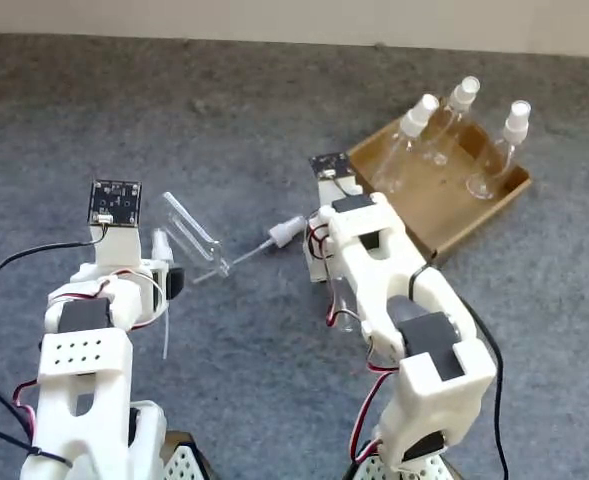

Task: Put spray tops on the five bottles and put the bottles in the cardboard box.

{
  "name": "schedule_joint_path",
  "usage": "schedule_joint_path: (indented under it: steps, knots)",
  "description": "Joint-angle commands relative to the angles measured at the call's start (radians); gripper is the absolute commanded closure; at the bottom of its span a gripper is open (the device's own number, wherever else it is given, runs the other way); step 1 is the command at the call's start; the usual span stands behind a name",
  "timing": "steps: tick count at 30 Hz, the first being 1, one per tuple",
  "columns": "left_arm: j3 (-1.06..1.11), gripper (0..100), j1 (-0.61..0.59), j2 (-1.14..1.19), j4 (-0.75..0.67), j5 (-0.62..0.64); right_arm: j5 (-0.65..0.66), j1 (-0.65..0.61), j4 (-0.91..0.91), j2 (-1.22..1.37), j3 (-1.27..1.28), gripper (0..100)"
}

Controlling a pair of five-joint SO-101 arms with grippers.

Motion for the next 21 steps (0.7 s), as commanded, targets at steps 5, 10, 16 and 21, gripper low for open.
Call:
schedule_joint_path:
  steps: [5, 10, 16, 21]
  knots:
    - [-0.007, 73, -0.008, -0.021, -0.018, 0.008, 0.075, -0.013, -0.008, -0.157, 0.019, 82.1]
    - [-0.007, 73, -0.008, -0.021, -0.018, 0.008, 0.078, -0.005, -0.010, -0.346, 0.071, 82.1]
    - [-0.007, 73, -0.008, -0.021, -0.020, 0.008, 0.080, 0.019, -0.015, -0.591, 0.183, 82.1]
    - [-0.007, 73, -0.008, -0.021, -0.020, 0.008, 0.080, 0.030, -0.019, -0.791, 0.306, 82.1]
